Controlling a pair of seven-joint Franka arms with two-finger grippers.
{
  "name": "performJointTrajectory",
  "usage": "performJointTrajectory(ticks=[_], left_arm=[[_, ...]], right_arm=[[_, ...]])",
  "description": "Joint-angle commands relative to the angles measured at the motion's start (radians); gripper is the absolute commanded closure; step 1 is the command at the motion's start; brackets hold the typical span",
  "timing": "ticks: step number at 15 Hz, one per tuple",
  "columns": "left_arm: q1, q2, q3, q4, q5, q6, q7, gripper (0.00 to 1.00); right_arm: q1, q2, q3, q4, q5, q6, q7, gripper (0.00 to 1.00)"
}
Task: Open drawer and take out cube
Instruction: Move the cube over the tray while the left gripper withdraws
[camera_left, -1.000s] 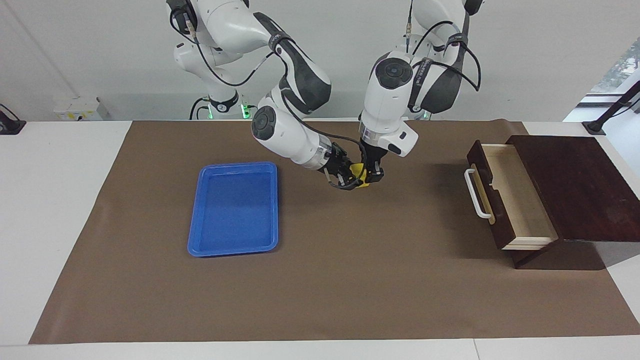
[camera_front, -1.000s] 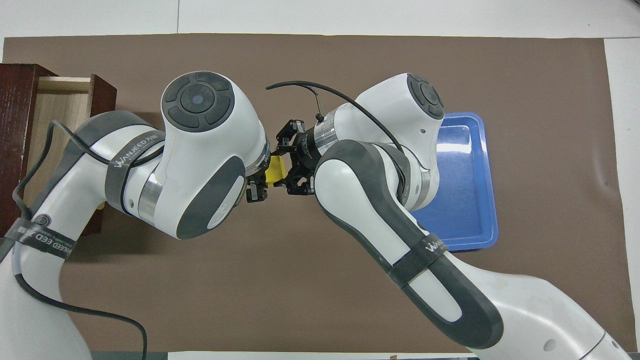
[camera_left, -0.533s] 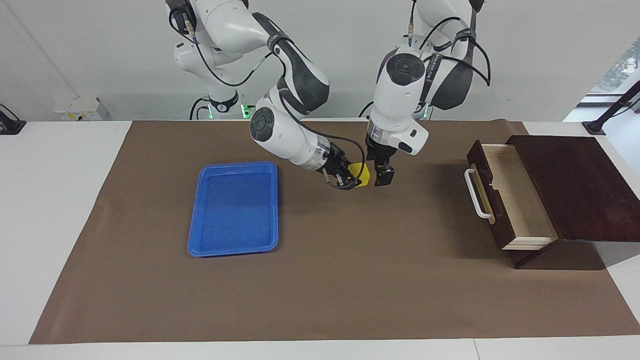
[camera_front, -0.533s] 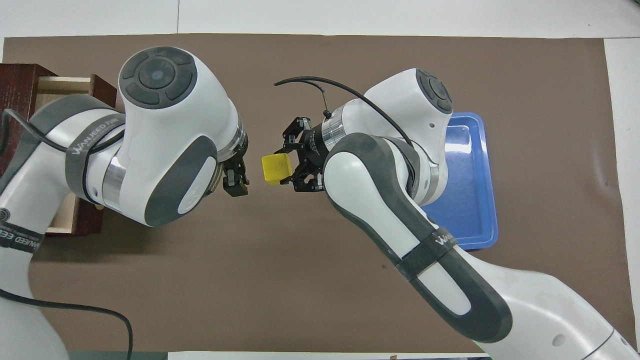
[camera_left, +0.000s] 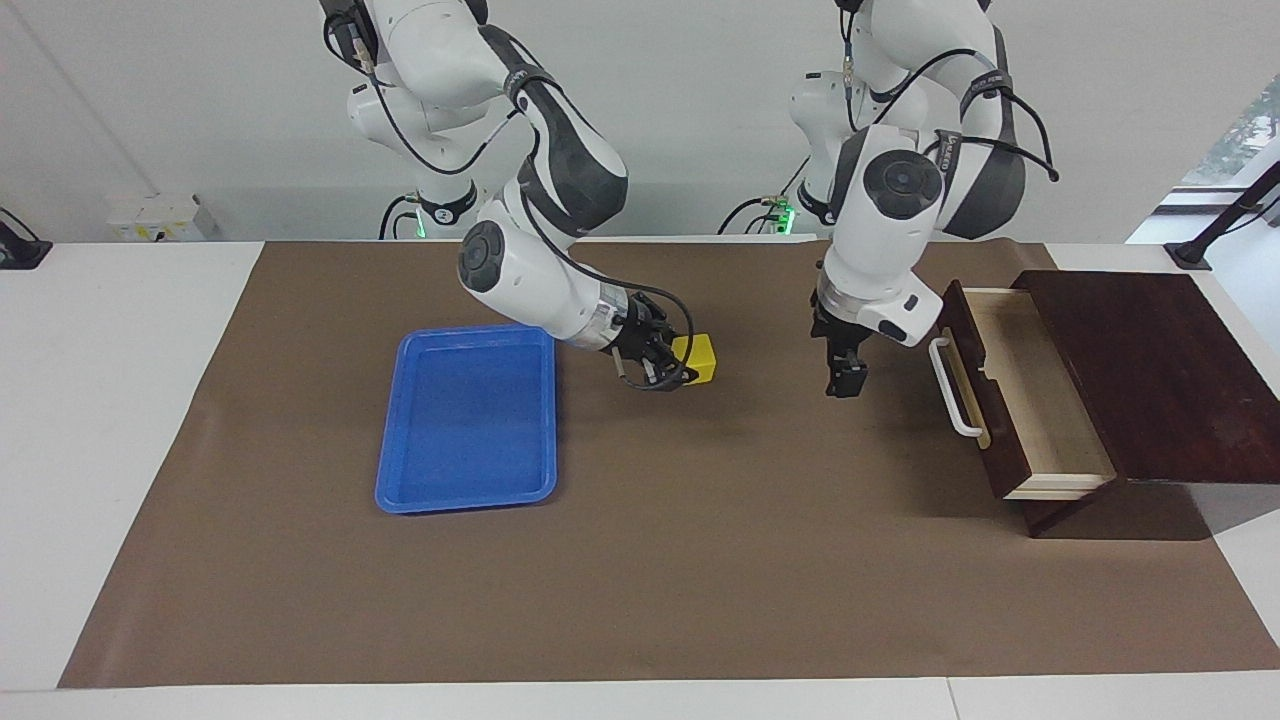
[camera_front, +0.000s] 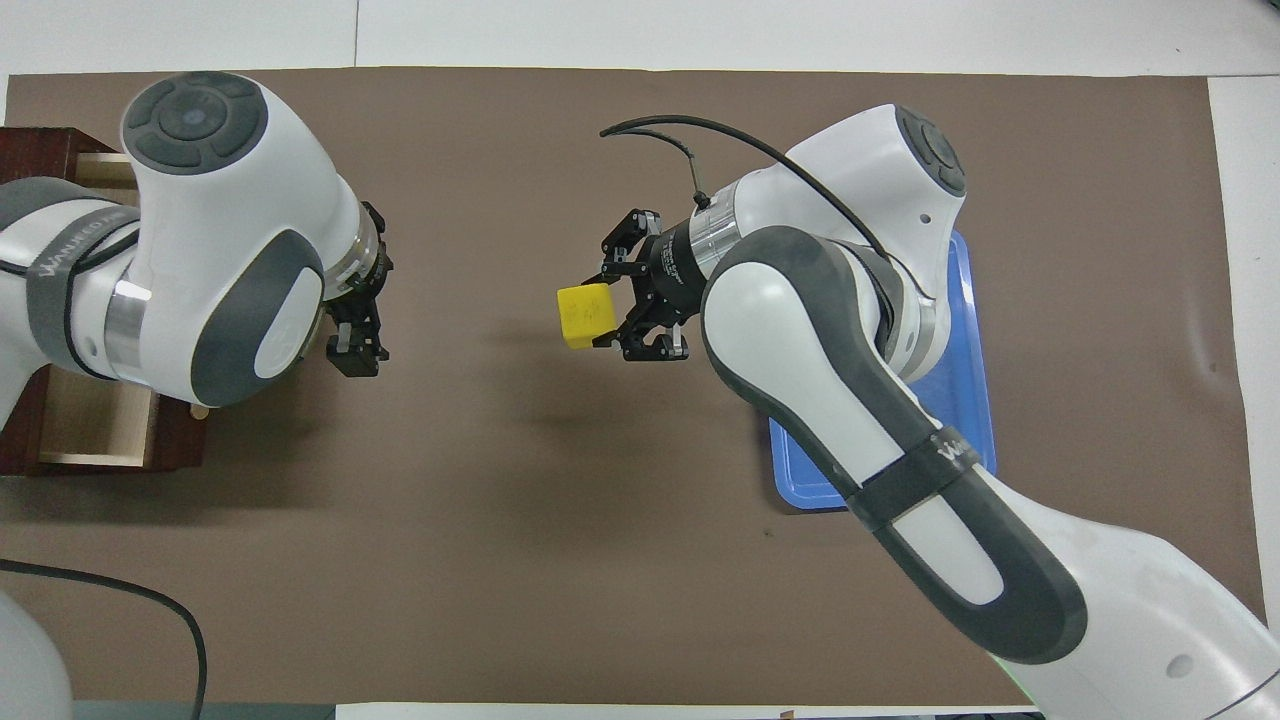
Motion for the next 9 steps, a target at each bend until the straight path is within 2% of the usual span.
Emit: performJointTrajectory(ticks=[1, 5, 9], left_arm=[[0.062, -0.057, -0.009, -0.080, 0.051, 0.023, 0.123, 0.00], [0.148, -0.057, -0.009, -0.090, 0.071, 0.041, 0.258, 0.00], [0.211, -0.058, -0.009, -0.102, 0.072, 0.084, 0.352, 0.00]], right_arm=[[-0.055, -0.015, 0.004, 0.016, -0.030, -0.047, -0.016, 1.00], [-0.138, -0.016, 0.004, 0.064, -0.043, -0.139, -0.057, 1.00], [-0.207, -0.015, 0.004, 0.073, -0.064, -0.162, -0.069, 1.00]])
